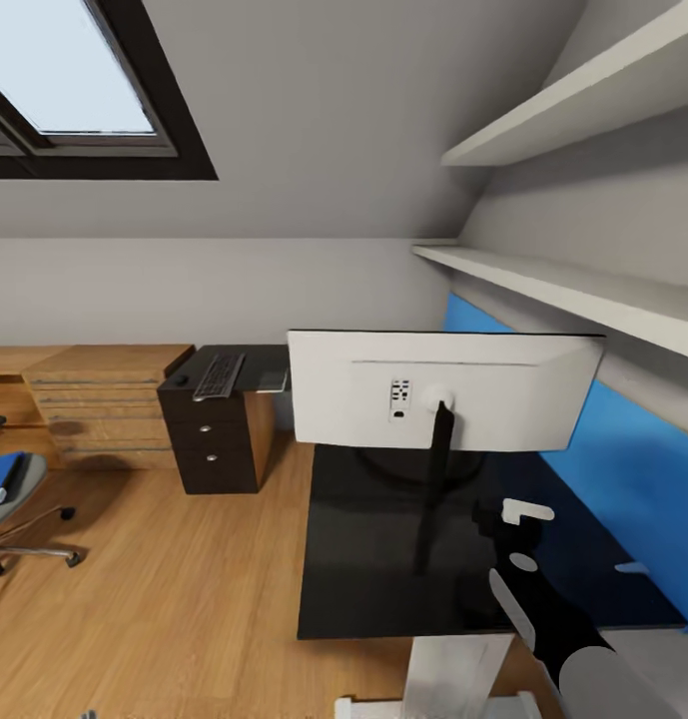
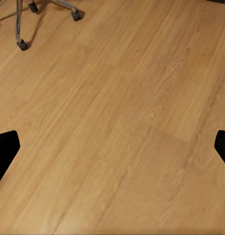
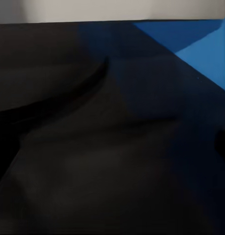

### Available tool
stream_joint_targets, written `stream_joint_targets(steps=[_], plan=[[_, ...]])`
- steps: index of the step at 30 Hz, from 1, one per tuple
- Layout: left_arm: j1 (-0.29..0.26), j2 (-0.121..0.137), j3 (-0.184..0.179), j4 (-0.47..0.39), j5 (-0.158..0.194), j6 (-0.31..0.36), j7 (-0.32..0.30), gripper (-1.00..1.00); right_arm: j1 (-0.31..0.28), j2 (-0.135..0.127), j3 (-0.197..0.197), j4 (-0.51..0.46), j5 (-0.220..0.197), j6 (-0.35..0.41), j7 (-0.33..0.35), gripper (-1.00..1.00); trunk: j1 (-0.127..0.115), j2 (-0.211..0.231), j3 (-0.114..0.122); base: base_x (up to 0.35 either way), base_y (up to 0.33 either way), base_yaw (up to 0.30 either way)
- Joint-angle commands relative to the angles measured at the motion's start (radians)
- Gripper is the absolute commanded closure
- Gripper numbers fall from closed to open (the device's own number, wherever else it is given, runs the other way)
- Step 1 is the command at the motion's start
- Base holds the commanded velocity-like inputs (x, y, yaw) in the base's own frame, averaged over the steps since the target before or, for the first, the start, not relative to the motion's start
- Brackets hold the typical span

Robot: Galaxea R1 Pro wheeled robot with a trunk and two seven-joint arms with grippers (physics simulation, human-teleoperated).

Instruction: In the bedroom, organize the workspace by keeping the computer under the desk, ensuring the monitor is on the desk, placing the keyboard on the desk next to the monitor, placing the mouse on the desk next to the keyboard, moving the folder from the swivel chair onto the desk next to the mouse, stacking the notebook on top of the folder with the pen on top of the notebook, and positioning the swivel chair next to the desk.

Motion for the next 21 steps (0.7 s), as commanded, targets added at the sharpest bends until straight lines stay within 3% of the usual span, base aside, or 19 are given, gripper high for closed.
stream_joint_targets(steps=[1,7,11,14,15,21], plan=[[0.000,-0.001,0.001,-0.002,-0.008,0.005,0.002,-1.00,-0.001,0.001,0.009,0.000,-0.011,-0.006,-0.006,-1.00,0.000,-0.001,-0.001,-0.073,0.064,0.000],[0.000,-0.001,0.000,0.002,-0.007,0.004,0.002,-1.00,-0.001,0.019,0.030,-0.003,-0.010,-0.008,0.009,-1.00,0.000,-0.001,-0.001,-0.034,0.188,0.000],[0.000,-0.001,0.000,0.016,-0.008,0.004,0.002,-1.00,-0.001,0.027,0.070,-0.004,-0.010,-0.020,0.016,-1.00,0.000,-0.001,-0.001,-0.008,0.223,0.000],[0.000,-0.001,-0.020,0.022,-0.007,0.000,0.003,-1.00,0.000,0.032,0.111,-0.004,-0.010,-0.032,0.017,-1.00,0.000,-0.001,-0.001,-0.002,0.076,0.000],[0.000,-0.001,-0.045,0.027,-0.007,-0.024,0.004,-1.00,0.000,0.035,0.128,-0.004,-0.009,-0.040,0.017,-1.00,0.000,-0.001,-0.001,-0.001,0.018,0.000],[0.000,-0.002,-0.062,0.047,-0.008,-0.081,0.004,-1.00,0.001,0.036,0.135,-0.004,-0.009,-0.057,0.015,-1.00,0.000,-0.001,-0.001,0.124,0.007,0.000]])
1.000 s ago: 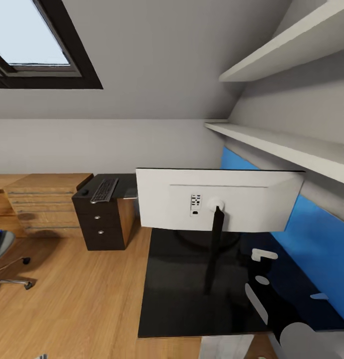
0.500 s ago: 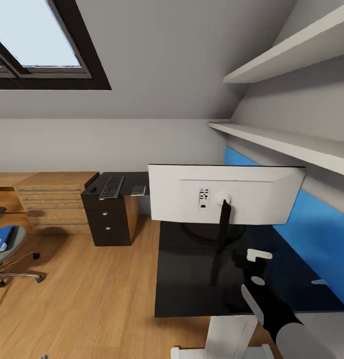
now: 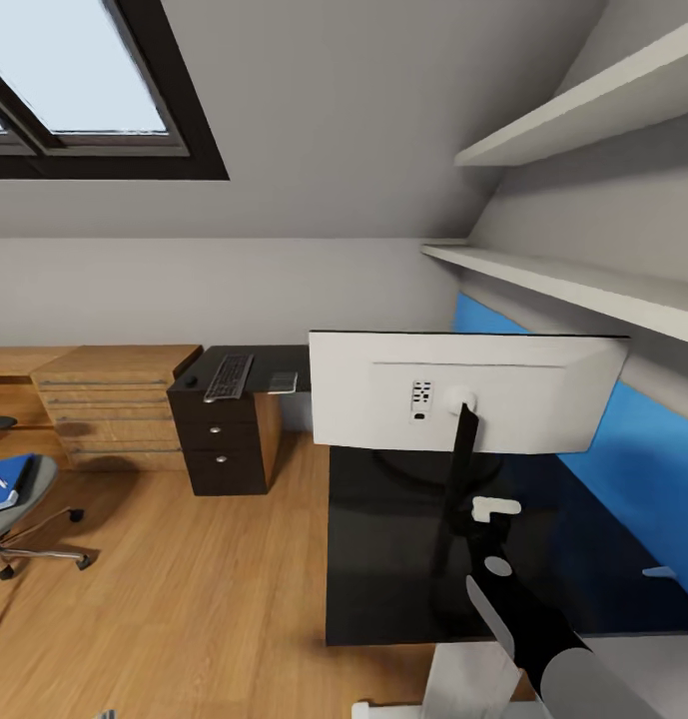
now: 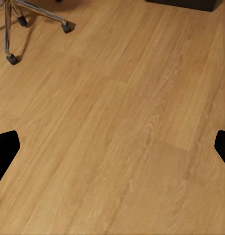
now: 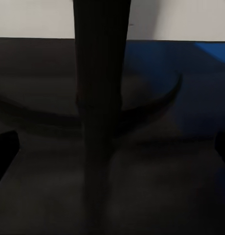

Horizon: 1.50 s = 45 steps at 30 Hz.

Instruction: In the bedroom, organize the workspace by keeping the computer under the desk, ensuring the monitor is on the desk, placing the keyboard on the desk next to the monitor, placing the mouse on the desk next to the keyboard, moving the folder from the swivel chair onto the desk next to the mouse, stacking the notebook on top of the folder with the pen on top of the notebook, and positioning the swivel chair next to the desk.

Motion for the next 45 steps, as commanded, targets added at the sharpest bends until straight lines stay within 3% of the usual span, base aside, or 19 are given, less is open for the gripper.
stream_joint_targets(steps=[1,12,31,45], plan=[[0.000,-0.001,-0.001,0.000,-0.008,-0.006,0.003,-1.00,-0.001,-0.001,0.008,0.000,-0.011,-0.009,-0.007,-1.00,0.001,-0.001,-0.001,0.250,0.002,0.000],[0.000,-0.001,-0.011,0.004,-0.008,-0.023,0.003,-1.00,0.000,-0.002,0.008,0.006,-0.009,-0.054,-0.010,-1.00,0.001,-0.001,-0.001,0.134,0.001,0.000],[0.000,-0.001,-0.028,0.006,-0.009,-0.025,0.004,-1.00,0.001,-0.004,0.006,0.007,-0.010,-0.063,-0.011,-1.00,0.001,-0.001,-0.001,0.157,0.000,0.000],[0.000,0.000,-0.029,0.006,-0.008,-0.025,0.005,-1.00,0.001,-0.007,0.003,0.007,-0.012,-0.061,-0.012,-1.00,0.001,-0.001,-0.001,0.022,0.000,0.000]])
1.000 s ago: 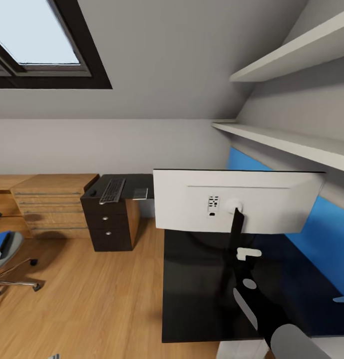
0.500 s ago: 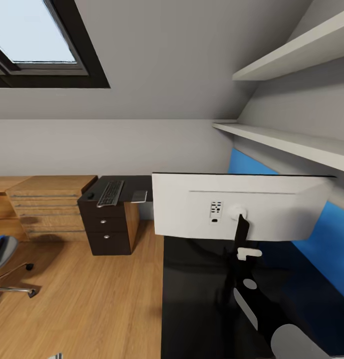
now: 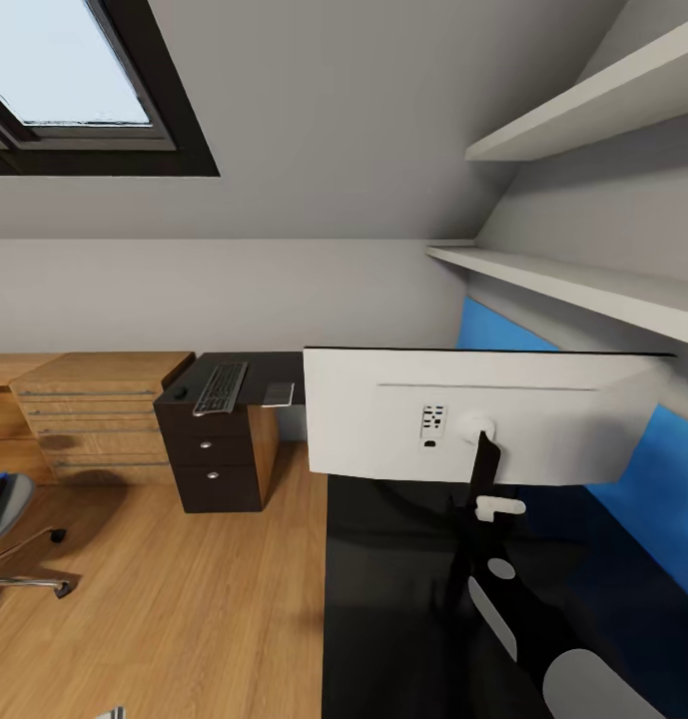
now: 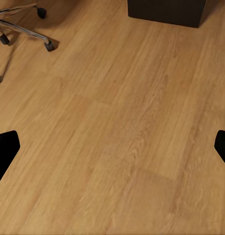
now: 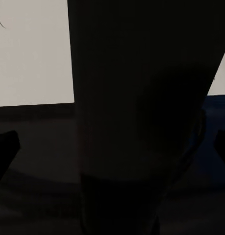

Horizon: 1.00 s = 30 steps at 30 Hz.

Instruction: In the bedroom, organize the workspace by keeping the computer under the desk, ensuring the monitor is on the desk, placing the keyboard on the desk next to the monitor, placing the mouse on the desk next to the keyboard, moving the folder from the swivel chair onto the desk next to the mouse, stacking the notebook on top of the folder with the pen on top of the notebook, and positioning the swivel chair next to the desk.

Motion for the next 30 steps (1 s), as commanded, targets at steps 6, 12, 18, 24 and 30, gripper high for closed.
stream_joint_targets(steps=[6,12,18,24,30], plan=[[0.000,-0.001,0.001,-0.001,-0.008,-0.002,0.003,-1.00,-0.001,-0.003,0.006,0.001,-0.011,-0.002,-0.009,-1.00,0.000,-0.001,-0.001,0.001,0.000,0.000],[0.000,-0.001,0.001,-0.001,-0.009,-0.002,0.003,-1.00,-0.002,-0.002,0.005,0.002,-0.013,0.000,-0.043,1.00,0.000,-0.001,-0.001,0.000,0.000,0.000],[0.000,-0.001,0.001,-0.001,-0.009,-0.002,0.003,-1.00,-0.001,-0.003,0.007,0.000,-0.012,-0.003,-0.064,1.00,0.000,-0.001,-0.001,0.000,0.000,0.000],[0.000,-0.002,0.002,-0.001,-0.006,-0.003,0.002,-1.00,-0.002,-0.003,0.009,-0.001,-0.011,-0.004,-0.066,1.00,0.000,-0.001,-0.001,0.000,0.000,0.000],[0.000,-0.001,0.004,-0.002,-0.004,-0.004,0.002,-1.00,-0.001,-0.003,0.009,-0.001,-0.011,-0.004,-0.066,1.00,0.000,-0.001,-0.001,0.000,0.000,0.000]])
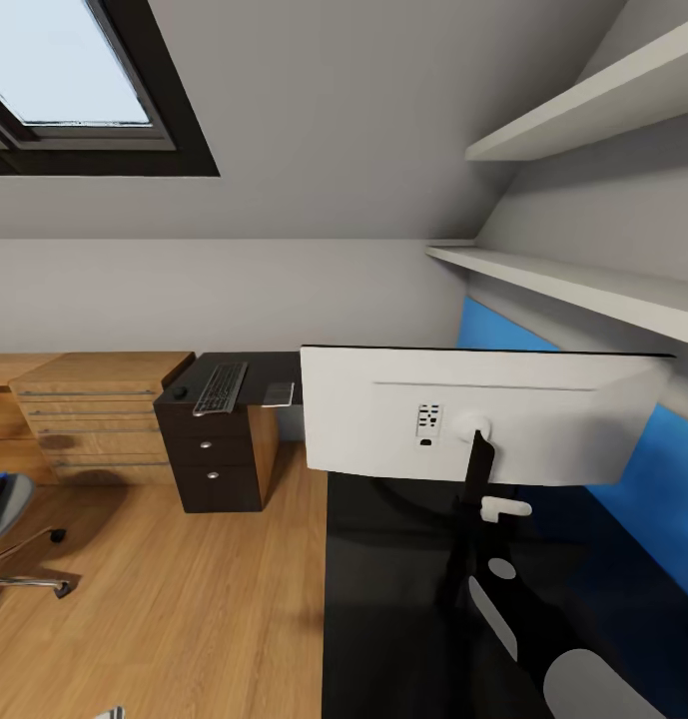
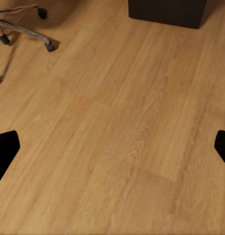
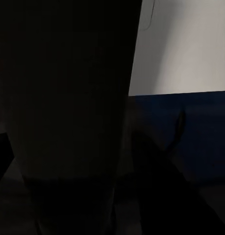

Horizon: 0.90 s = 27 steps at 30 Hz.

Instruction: In the bedroom, organize the workspace by keeping the computer under the desk, ensuring the monitor is on the desk, placing the keyboard on the desk next to the monitor, placing the mouse on the desk next to the keyboard, moving the folder from the swivel chair onto the desk next to the mouse, stacking the notebook on top of the folder with the pen on top of the notebook, and positioning the swivel chair next to the desk.

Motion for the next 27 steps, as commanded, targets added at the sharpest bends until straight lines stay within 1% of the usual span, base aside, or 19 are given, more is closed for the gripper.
stream_joint_targets(steps=[1,8,11,27], plan=[[0.000,-0.001,0.001,-0.001,-0.008,-0.002,0.003,-1.00,-0.001,-0.002,0.010,0.000,-0.013,-0.008,-0.006,1.00,0.000,-0.001,-0.001,0.000,0.000,0.000],[0.000,0.000,0.001,-0.001,-0.007,-0.002,0.003,-1.00,-0.002,-0.002,0.010,0.001,-0.013,-0.008,-0.006,1.00,0.000,-0.001,-0.001,-0.004,0.000,0.000],[0.000,0.000,0.001,-0.001,-0.007,-0.001,0.003,-1.00,-0.002,-0.002,0.010,0.001,-0.013,-0.008,-0.006,1.00,0.000,-0.001,-0.001,-0.150,0.000,0.000],[0.000,0.000,0.001,-0.001,-0.006,0.000,0.003,-1.00,-0.002,-0.003,0.010,0.001,-0.013,-0.009,-0.006,1.00,0.000,-0.001,-0.001,-0.321,0.000,0.000]])
